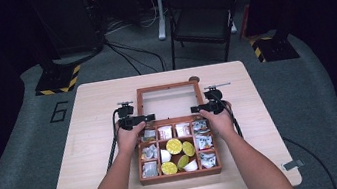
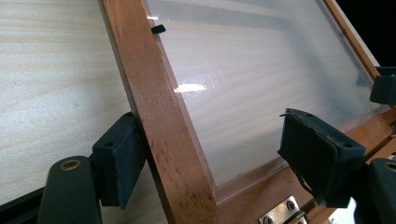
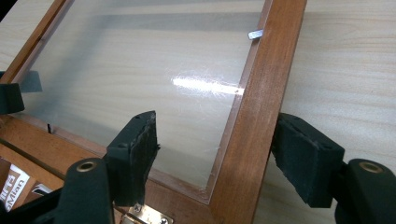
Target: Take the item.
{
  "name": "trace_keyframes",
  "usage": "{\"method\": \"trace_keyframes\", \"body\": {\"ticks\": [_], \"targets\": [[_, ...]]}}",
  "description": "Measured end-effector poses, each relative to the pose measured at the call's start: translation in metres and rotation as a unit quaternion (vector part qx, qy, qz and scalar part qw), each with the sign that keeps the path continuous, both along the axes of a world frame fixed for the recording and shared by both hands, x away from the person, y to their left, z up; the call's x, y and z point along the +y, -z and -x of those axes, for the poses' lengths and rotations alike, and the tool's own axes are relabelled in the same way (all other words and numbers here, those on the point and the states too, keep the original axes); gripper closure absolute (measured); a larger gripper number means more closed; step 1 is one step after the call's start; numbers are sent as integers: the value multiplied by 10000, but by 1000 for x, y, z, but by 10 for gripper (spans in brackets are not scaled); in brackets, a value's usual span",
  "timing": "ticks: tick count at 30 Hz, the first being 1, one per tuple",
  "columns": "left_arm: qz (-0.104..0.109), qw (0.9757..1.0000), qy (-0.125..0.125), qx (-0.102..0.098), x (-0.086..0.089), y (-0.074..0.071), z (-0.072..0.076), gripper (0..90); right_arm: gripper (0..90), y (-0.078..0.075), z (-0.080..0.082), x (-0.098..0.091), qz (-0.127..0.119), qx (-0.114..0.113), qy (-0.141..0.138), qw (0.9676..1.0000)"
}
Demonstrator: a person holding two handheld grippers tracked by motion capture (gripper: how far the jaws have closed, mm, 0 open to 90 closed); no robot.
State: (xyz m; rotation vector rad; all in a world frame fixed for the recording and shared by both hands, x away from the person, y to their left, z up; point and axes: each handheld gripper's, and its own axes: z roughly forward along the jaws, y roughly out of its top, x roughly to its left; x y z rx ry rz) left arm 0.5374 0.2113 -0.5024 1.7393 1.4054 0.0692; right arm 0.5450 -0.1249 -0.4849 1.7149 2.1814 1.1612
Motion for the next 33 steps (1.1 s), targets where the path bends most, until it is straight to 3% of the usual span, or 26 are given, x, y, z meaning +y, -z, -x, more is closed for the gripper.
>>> {"method": "trace_keyframes", "body": {"ticks": [7,13,24,27,33], "targets": [[134,9998,-57,148,1,3,-1,238,310,2,-1,-1,-46,90,-5,9999],[75,9999,-25,118,1,3,-1,233,310,4,-1,-2,-109,134,30,9998],[93,9996,-68,247,1,4,-2,224,309,6,-2,-3,-202,280,72,9994],[133,9994,-85,309,1,5,-2,222,309,6,-2,-3,-274,408,123,9987],[130,9993,-105,320,1,5,-2,221,309,8,-3,-4,-290,410,122,9987]]}}
